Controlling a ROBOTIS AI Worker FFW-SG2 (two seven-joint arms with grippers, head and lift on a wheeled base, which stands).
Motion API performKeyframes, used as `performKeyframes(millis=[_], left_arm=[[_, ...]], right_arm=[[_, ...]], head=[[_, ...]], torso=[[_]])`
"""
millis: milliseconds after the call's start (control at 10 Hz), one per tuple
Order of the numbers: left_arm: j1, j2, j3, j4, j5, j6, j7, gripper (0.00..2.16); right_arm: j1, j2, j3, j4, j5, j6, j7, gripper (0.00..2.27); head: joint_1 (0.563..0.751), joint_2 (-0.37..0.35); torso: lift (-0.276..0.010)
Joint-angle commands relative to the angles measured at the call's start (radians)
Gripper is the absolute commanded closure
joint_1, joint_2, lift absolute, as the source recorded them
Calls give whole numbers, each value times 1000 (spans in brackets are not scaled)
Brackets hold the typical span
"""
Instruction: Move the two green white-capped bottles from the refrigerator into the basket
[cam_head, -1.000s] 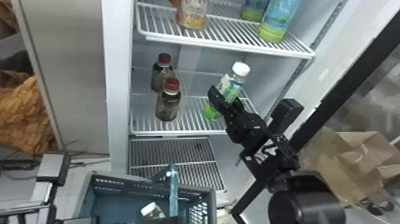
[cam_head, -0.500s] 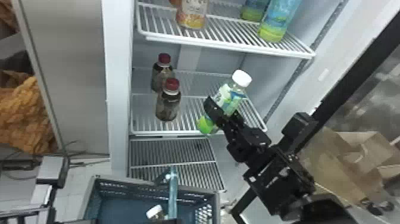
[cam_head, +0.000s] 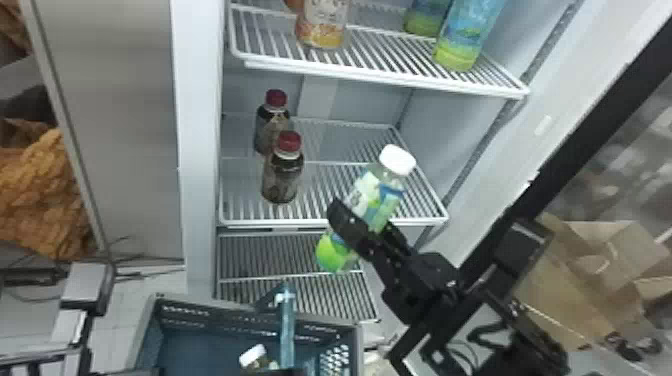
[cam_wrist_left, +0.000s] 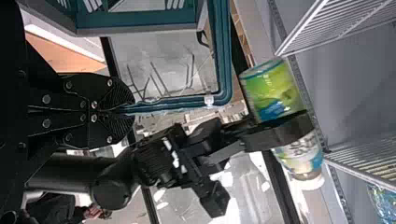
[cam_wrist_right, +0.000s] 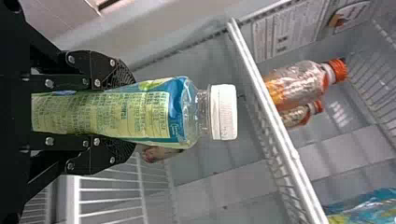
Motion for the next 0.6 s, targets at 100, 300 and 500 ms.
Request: performKeyframes(millis=[100,300,500], left_arm=[[0,0,5,0,-5,2,1,1161],[0,0,9,0,-7,5,3,1161],[0,0,13,0,-9,5,5,1159]], right_arm=[[85,18,-22,-48,-24,78,29,886],[147,22,-20,-80,-46,142,35,886],[169,27,-16,-80,-54,189,46,886]], head=[[695,-350],[695,-350],[695,-348]], torso=[[-263],[-263],[-263]])
